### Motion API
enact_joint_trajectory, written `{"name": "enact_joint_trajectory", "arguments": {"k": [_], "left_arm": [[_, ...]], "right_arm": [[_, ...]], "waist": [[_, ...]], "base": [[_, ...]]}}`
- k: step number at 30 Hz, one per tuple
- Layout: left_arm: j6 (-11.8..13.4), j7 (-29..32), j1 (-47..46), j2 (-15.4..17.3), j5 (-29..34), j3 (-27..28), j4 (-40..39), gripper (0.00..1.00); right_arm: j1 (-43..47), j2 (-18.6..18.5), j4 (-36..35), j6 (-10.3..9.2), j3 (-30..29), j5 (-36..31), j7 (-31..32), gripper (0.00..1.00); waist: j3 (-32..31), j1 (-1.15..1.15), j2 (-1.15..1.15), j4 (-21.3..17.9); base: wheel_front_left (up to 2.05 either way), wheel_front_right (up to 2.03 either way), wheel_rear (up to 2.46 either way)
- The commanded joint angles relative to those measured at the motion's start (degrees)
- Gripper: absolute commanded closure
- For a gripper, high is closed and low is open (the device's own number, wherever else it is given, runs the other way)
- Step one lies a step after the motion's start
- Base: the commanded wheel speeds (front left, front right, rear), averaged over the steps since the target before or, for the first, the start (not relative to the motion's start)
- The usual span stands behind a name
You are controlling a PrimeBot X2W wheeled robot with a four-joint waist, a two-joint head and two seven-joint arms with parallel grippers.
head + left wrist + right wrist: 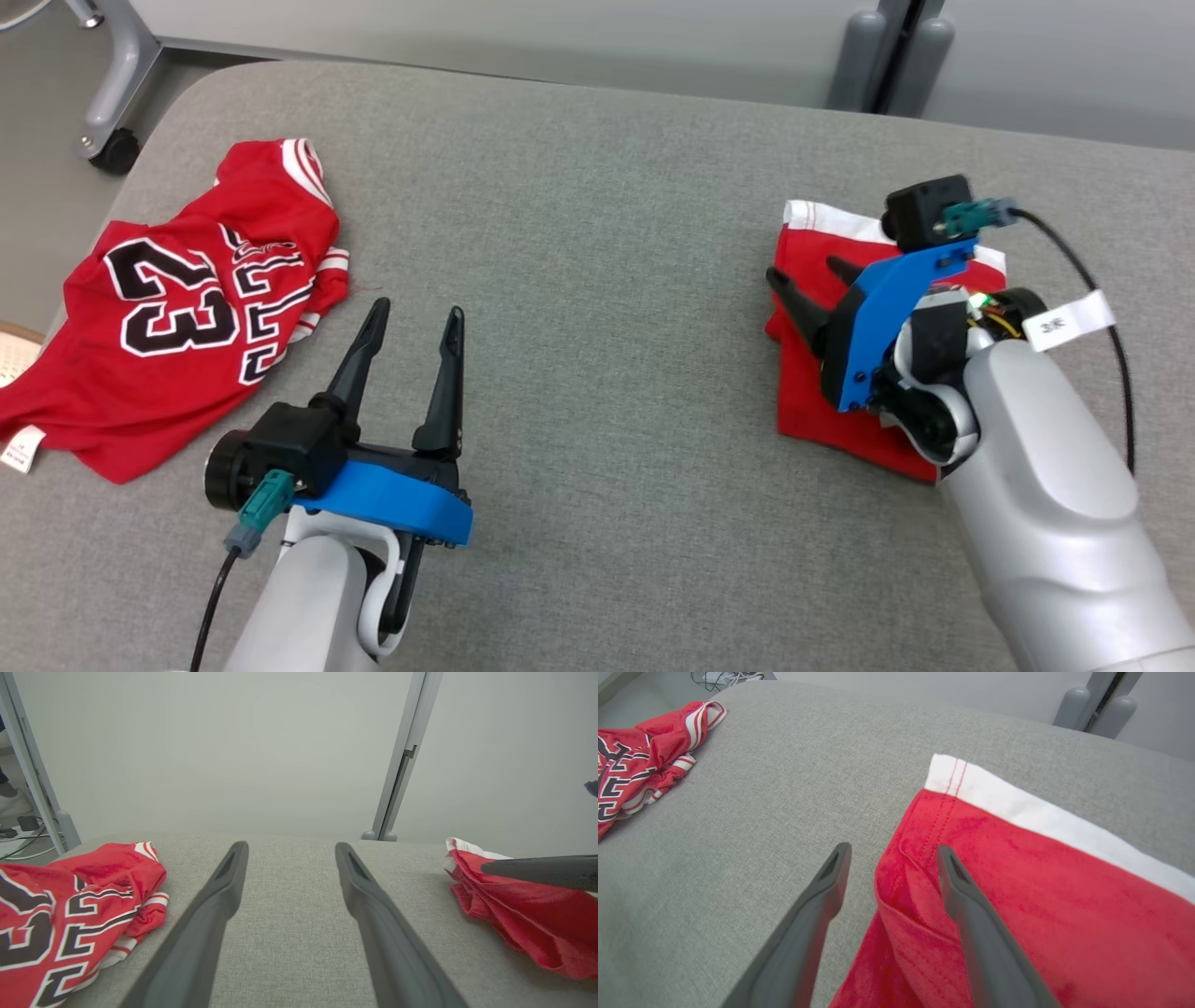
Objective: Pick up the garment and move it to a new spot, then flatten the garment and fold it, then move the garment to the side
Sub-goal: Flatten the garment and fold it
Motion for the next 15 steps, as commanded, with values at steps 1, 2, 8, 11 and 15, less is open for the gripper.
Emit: {"name": "enact_joint_trajectory", "arguments": {"k": [1,2,8,11,15], "left_arm": [[-0.4,-0.3,0.5,0.1,-0.1,0.8,0.1,0.0],[-0.4,-0.3,0.8,0.1,0.0,1.1,0.1,0.0],[-0.4,-0.3,1.6,0.4,0.3,2.3,-0.1,0.0],[-0.4,-0.3,2.4,0.5,0.5,2.7,-0.1,0.0],[-0.4,-0.3,3.1,0.6,0.6,3.2,-0.2,0.0]], "right_arm": [[0.0,-0.8,-1.6,0.03,-0.3,1.9,-1.4,0.0],[0.4,-1.2,-2.5,0.03,-0.8,2.7,-2.1,0.0],[3.4,-4.6,-7.8,0.03,-4.0,3.7,-5.7,0.0],[6.6,-6.7,-10.9,0.03,-7.5,2.3,-8.3,0.0],[12.8,-7.5,-15.1,0.03,-11.7,-0.7,-12.4,0.0]], "waist": [[-0.6,0.0,0.0,-0.7],[-0.9,0.0,0.0,-1.0],[-2.7,0.0,0.0,-3.1],[-4.0,0.0,0.0,-4.1],[-5.4,0.0,0.0,-5.5]], "base": [[0.0,0.0,0.0],[0.0,0.0,0.0],[0.0,0.0,0.0],[0.0,0.0,0.0],[0.0,0.0,0.0]]}}
